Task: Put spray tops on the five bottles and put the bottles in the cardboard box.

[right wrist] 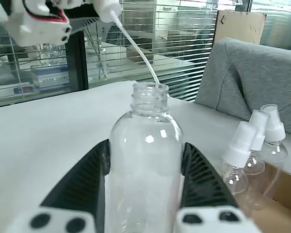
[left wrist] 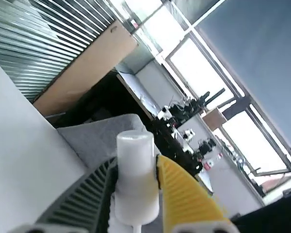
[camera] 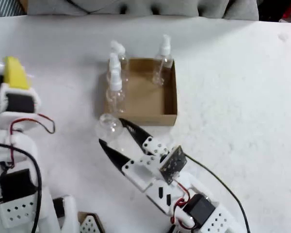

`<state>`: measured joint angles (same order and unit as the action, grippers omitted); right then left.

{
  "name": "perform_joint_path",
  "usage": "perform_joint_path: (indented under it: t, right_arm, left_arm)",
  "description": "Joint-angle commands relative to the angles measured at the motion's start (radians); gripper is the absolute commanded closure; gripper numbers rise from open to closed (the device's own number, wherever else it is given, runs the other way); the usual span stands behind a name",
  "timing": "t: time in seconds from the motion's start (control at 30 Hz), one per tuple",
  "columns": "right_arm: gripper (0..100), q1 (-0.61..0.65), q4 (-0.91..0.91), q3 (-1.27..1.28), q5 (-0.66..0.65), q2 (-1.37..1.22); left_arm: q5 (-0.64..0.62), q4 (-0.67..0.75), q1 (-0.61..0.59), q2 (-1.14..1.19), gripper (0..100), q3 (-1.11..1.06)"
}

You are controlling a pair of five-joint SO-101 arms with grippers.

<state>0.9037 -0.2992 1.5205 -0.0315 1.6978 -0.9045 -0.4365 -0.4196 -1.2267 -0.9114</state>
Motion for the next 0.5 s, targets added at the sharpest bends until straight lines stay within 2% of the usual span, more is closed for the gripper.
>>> perform_joint_path:
  t: [0.0, 0.07, 0.2, 0.37, 0.47]
  right_arm:
    - [98.2, 0.007, 0.024, -0.009, 0.003, 0.013]
    - [98.2, 0.007, 0.024, -0.009, 0.003, 0.013]
    - [98.2, 0.007, 0.021, -0.008, 0.003, 0.013]
    - [98.2, 0.038, -0.010, 0.015, -0.046, 0.013]
    - [98.2, 0.068, -0.019, 0.029, -0.114, 0.019]
  left_arm:
    - [-0.091, -0.069, -0.077, -0.035, 98, 0.075]
    - [-0.115, -0.109, -0.091, -0.068, 98, 0.086]
    - [-0.071, -0.117, -0.070, -0.159, 98, 0.081]
    - [0.077, -0.117, 0.102, -0.245, 98, 0.060]
    - [0.101, -0.115, 0.188, -0.265, 98, 0.048]
